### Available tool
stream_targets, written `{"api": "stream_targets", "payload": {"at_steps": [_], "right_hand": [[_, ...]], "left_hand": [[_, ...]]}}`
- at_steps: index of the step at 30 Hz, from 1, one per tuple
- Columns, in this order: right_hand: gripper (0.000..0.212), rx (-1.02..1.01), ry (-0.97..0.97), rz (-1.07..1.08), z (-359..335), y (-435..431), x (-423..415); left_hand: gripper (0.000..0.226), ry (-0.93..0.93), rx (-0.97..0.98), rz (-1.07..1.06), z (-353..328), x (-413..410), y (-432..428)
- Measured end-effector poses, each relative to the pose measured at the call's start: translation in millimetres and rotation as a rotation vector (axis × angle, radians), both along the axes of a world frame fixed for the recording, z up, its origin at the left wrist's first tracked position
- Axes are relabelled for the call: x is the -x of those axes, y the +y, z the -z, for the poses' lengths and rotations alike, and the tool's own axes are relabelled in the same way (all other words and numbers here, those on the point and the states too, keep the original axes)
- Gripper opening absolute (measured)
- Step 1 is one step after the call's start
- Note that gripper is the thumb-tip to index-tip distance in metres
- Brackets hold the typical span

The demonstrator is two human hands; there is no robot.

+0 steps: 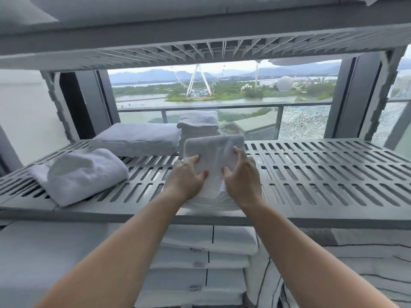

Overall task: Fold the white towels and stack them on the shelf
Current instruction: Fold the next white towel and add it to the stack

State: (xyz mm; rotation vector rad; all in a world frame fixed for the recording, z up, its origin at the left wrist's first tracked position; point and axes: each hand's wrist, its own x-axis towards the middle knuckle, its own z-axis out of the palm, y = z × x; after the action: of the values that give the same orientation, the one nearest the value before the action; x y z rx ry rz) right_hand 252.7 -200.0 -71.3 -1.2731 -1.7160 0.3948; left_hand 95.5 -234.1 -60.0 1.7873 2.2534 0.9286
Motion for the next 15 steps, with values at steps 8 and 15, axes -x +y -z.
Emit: {"api": "stream_targets", "payload": {"at_steps": [8, 15], "right_hand": [[0.065, -0.075, 0.065, -0.044, -23.6, 27.0, 108.9], [0.064, -0.114, 0.09, 0.0, -53.9, 74.1, 207.7]], "left_hand": [[0.063, -0.026, -0.217, -0.073, -19.7, 103.8, 17.2], [0.063, -0.029, -0.263, -0.031, -52.4, 205.7, 57.8]]}}
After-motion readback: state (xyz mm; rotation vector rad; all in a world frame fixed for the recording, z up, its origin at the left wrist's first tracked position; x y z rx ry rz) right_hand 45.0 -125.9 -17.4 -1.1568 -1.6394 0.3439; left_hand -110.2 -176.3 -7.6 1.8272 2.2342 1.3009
